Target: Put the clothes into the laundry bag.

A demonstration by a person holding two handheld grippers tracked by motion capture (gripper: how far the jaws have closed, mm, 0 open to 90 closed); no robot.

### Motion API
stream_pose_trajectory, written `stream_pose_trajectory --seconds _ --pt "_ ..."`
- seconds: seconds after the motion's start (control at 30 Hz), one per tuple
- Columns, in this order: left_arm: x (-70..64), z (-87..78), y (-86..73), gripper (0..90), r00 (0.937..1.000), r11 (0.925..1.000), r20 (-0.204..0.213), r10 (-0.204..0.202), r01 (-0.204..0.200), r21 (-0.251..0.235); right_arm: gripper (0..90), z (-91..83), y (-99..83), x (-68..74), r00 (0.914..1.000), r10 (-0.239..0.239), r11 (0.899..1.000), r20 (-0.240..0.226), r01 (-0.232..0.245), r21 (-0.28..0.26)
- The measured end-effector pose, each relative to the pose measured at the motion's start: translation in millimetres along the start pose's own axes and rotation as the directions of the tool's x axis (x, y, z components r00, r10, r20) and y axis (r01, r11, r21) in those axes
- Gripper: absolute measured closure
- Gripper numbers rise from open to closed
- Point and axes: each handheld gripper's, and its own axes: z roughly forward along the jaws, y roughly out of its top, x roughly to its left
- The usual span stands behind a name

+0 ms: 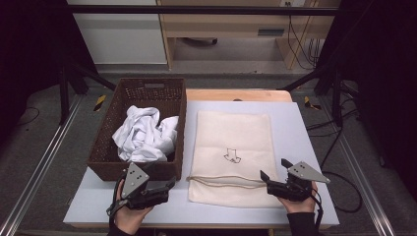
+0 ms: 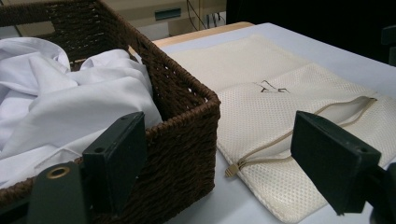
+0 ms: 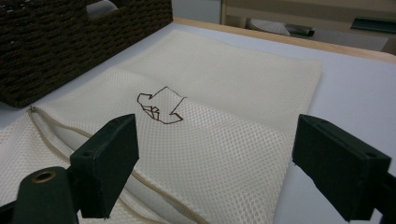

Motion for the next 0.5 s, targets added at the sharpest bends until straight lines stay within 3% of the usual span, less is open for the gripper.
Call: stream_pose_trajectory --seconds 0.13,0.27,0.33,0.5 --pt "-1.5 0.5 7.6 18.5 1.0000 0.9999 -0.001 -0.003 0.003 -0.015 14.8 0.2 1.0 0.8 1.0000 0.004 1.000 -0.003 -0.004 -0.004" --pt "-7.2 4.3 21.8 19.6 0.9995 0.9993 -0.011 0.029 -0.030 -0.023 17.3 1.6 3.1 3.1 0.9999 0.005 1.000 -0.014 -0.005 0.002" --pt "-9.9 7.7 29.5 19.8 0.9998 0.9993 -0.001 0.021 -0.021 -0.032 19.8 2.8 4.9 4.6 0.9997 0.001 1.000 -0.023 -0.001 0.004" --pt "-22.7 18.0 49.2 20.7 0.9991 0.9980 0.003 0.043 -0.042 -0.048 22.1 5.9 8.3 8.7 0.9989 -0.020 1.000 -0.042 0.020 0.005"
